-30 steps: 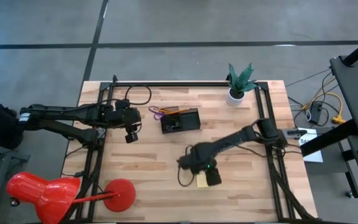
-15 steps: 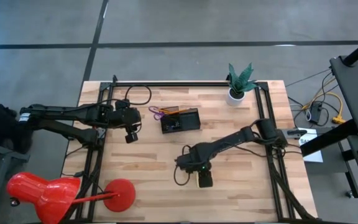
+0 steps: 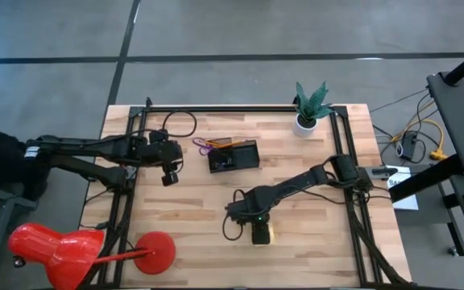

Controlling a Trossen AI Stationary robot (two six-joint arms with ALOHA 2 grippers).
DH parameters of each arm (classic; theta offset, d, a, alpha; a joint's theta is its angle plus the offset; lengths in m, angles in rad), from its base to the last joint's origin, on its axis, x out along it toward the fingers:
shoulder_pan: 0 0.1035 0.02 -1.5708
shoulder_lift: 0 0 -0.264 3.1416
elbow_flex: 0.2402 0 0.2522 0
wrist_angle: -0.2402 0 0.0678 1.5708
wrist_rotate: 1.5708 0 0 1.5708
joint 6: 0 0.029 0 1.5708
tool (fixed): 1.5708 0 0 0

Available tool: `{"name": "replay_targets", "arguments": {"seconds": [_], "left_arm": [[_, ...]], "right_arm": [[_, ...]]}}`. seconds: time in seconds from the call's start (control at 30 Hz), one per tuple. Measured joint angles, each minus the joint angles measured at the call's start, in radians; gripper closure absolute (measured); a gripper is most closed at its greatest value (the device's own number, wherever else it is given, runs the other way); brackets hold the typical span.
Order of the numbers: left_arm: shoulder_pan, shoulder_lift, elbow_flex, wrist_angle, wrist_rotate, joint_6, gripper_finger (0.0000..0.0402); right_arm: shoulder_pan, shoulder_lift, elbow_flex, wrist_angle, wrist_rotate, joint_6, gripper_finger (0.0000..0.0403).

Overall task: Pick and place office supplies into organizer
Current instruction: Put the yellow sticky notes into the black desk organizer

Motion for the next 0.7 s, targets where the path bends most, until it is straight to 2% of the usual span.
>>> {"name": "replay_targets", "arguments": {"seconds": [0.27, 0.57, 0.7], "left_arm": [[0.0, 0.0, -0.035, -0.001, 0.001, -0.001, 0.0288], [0.0, 0.0, -0.032, 0.0, 0.001, 0.0, 0.0288], [0.0, 0.0, -0.033, 0.001, 0.001, 0.0, 0.0288]], "right_arm": [[0.0, 0.011, -0.003, -0.003, 0.013, -0.02, 0.0387], [-0.021, -0.036, -0.011, 0.005, 0.072, -0.018, 0.0395], [-0.064, -0.1, -0.011, 0.024, 0.172, -0.013, 0.0395]]}}
